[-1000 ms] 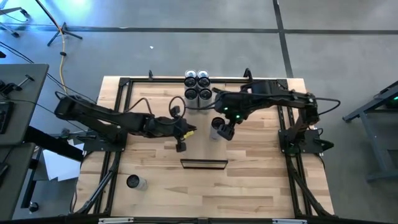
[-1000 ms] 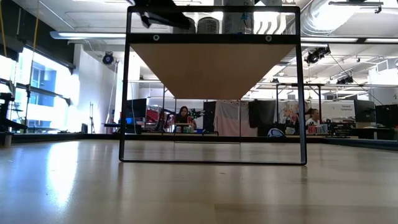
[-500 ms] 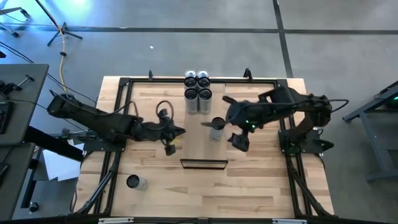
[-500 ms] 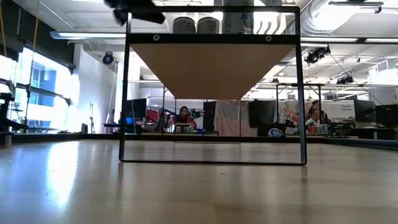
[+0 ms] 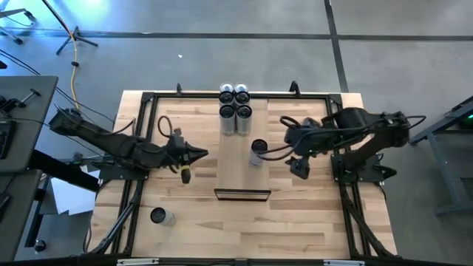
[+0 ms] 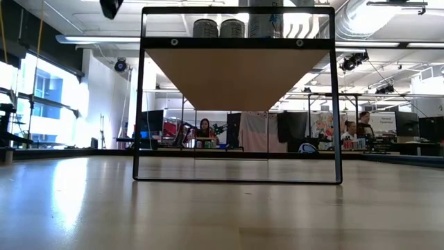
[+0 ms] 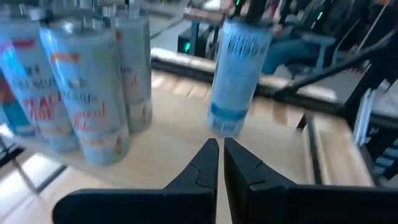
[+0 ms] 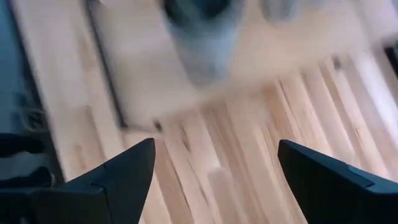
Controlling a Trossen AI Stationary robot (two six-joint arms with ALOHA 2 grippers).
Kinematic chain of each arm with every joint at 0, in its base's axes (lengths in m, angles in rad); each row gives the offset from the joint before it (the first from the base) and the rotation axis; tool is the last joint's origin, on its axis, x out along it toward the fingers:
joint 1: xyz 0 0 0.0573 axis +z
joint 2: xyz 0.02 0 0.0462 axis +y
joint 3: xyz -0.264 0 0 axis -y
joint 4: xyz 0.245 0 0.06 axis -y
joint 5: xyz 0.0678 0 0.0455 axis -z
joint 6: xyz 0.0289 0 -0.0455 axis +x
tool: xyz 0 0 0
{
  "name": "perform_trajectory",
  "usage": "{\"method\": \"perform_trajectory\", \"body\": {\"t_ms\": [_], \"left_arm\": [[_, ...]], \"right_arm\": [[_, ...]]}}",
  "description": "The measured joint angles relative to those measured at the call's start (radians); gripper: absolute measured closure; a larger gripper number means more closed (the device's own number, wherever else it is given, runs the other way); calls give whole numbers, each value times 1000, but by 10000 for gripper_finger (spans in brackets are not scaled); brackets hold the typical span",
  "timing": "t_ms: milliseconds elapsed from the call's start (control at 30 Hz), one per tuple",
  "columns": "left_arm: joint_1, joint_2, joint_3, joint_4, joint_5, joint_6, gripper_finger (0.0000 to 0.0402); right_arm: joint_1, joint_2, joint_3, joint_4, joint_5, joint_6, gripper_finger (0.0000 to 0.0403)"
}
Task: Place canned beverage on shelf
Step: Put the right white blue soda can on the shelf
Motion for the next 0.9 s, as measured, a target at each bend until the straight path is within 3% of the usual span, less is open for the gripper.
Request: {"method": "perform_trajectory", "body": {"t_ms": [167, 300, 400, 600, 733, 900], "left_arm": [[-3, -21, 1, 17, -1, 11, 401], [-1, -24, 1, 16, -1, 28, 401], [2, -24, 1, 17, -1, 28, 401], [3, -24, 1, 17, -1, -10, 401], [3, -24, 1, 16, -1, -23, 401], [3, -24, 1, 17, 0, -26, 401]], "right_arm": [[-24, -168, -272, 74, -108, 86, 77], [-40, -247, -346, 271, -193, 44, 77], [-56, -253, -321, 347, -190, -138, 77], [-90, -198, -205, 388, -133, -723, 77], [-124, -124, -124, 387, -119, -884, 77], [-154, 3, -20, 317, -120, -965, 77]]}}
